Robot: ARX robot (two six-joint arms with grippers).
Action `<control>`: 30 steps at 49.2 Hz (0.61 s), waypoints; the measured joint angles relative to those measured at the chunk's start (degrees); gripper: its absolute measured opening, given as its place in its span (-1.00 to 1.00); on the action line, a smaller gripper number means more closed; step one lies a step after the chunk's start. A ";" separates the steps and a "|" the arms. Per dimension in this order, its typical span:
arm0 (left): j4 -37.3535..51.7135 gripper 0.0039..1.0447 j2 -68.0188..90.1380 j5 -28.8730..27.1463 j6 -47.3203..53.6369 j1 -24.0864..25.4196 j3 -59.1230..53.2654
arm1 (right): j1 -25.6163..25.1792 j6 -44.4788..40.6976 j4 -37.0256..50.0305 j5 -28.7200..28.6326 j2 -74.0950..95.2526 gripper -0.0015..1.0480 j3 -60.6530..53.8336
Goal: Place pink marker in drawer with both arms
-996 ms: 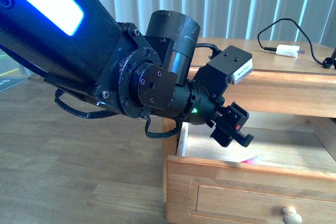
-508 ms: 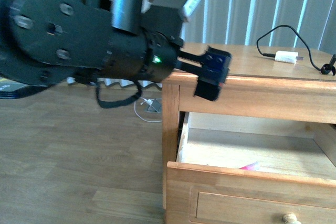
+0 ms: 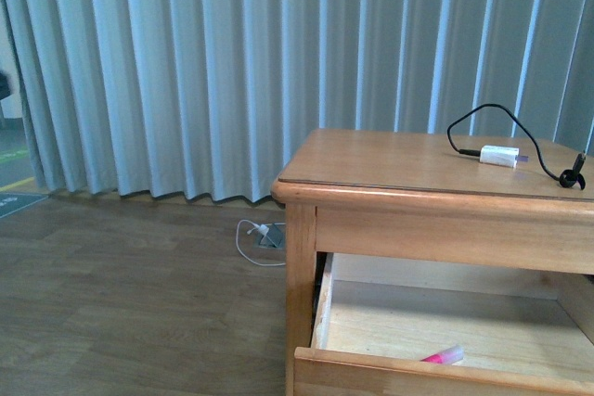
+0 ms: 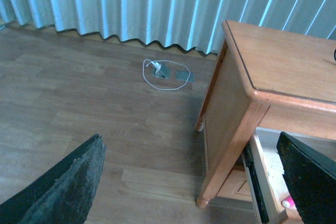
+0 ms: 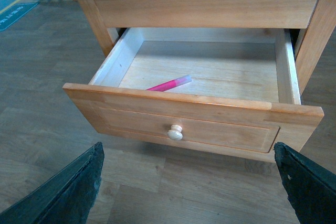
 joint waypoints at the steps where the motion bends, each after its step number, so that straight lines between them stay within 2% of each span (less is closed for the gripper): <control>1: -0.63 0.89 -1.38 -0.42 -0.09 0.22 -0.92 | 0.00 0.00 0.00 0.00 0.00 0.84 0.00; 4: -3.65 0.89 -7.13 -1.44 -0.50 1.07 -4.42 | 0.00 0.00 0.00 0.00 0.00 0.84 0.00; 14: -3.32 0.85 -9.07 -1.29 0.00 1.42 -5.44 | -0.02 0.00 0.00 -0.09 0.00 0.84 0.00; 17: 0.33 0.61 -10.38 -0.48 3.17 2.03 -8.02 | -0.02 0.00 0.00 -0.09 0.00 0.84 0.00; 23: 2.14 0.23 -13.40 0.66 5.62 3.32 -12.72 | -0.02 0.00 0.00 -0.11 0.00 0.84 0.00; 30: 3.15 -0.46 -18.23 6.34 6.91 8.61 -19.28 | -0.02 0.00 0.00 -0.09 0.00 0.84 0.00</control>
